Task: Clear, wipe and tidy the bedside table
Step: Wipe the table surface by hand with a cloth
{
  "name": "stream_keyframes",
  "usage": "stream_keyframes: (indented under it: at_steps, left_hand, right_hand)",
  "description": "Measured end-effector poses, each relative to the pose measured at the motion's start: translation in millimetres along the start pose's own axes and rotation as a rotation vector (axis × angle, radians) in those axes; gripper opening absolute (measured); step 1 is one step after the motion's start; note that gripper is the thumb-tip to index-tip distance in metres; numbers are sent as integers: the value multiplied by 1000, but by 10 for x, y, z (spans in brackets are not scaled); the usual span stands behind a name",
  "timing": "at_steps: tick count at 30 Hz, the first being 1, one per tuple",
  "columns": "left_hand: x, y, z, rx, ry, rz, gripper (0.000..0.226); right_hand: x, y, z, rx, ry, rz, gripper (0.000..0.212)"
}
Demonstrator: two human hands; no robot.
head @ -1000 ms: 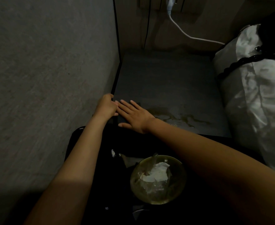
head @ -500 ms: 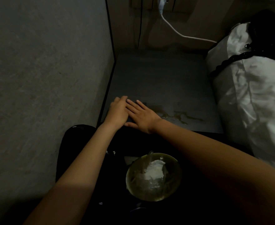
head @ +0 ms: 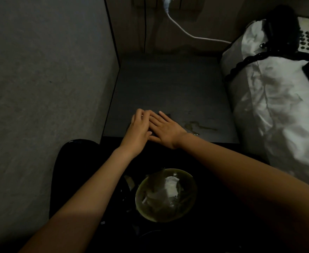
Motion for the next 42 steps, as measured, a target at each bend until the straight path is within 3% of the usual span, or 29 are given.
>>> stream_keyframes:
  at_steps: [42]
  left_hand:
    - [765,-891,157,197,38,8,60]
  right_hand:
    - [6,-817,-980,170,-27,-23,74]
Point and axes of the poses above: each hand's wrist, its own z-axis towards the middle knuckle, its own x-axis out of the palm, y = z × x, the point moved 2 cm from there along z, towards the middle knuckle, and after that the axes turned 10 degrees about -y, right-handed, at the moved point
